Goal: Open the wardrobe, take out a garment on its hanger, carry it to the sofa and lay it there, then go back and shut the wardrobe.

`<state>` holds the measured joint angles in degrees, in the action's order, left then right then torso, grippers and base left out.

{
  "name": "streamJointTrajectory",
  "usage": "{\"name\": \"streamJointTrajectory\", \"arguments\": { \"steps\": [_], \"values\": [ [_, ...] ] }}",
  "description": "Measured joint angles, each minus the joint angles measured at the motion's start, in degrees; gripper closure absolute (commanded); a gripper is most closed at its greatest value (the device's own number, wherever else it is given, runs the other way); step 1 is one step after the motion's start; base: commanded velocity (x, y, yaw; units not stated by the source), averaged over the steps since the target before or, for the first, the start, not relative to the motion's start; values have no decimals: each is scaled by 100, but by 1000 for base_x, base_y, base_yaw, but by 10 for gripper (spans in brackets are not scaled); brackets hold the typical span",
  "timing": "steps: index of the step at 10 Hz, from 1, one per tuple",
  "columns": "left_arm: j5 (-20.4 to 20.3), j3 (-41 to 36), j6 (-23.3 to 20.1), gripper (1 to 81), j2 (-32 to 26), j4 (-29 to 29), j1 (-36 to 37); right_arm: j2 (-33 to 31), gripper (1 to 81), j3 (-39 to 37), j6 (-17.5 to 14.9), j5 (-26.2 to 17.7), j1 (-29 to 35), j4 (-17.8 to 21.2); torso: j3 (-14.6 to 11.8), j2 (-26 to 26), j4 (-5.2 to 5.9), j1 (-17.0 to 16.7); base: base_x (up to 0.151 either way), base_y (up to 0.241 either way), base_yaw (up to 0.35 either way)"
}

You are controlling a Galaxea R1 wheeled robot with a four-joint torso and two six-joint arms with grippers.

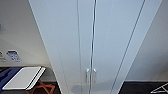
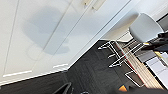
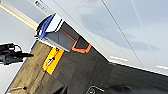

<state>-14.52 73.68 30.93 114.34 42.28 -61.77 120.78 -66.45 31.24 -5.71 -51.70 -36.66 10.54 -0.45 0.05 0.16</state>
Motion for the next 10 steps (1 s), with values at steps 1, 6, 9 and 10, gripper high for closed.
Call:
{"name": "streamJointTrajectory", "arguments": {
  "steps": [1,6,9,10],
  "values": [
    [9,-50,33,10,-66,0,166,0,10,105,10,-134,193,2,0,2,0,2,0,0,0],
    [207,-157,228,10,-22,0,942,325,10,315,32,-527,772,13,5,5,0,7,0,0,0],
    [887,-265,258,10,221,0,1385,460,10,229,30,-586,1075,41,9,7,0,9,0,0,0],
    [1073,-349,261,10,313,0,1538,510,10,221,32,-589,1231,41,9,7,0,11,0,0,0]
  ]
}}
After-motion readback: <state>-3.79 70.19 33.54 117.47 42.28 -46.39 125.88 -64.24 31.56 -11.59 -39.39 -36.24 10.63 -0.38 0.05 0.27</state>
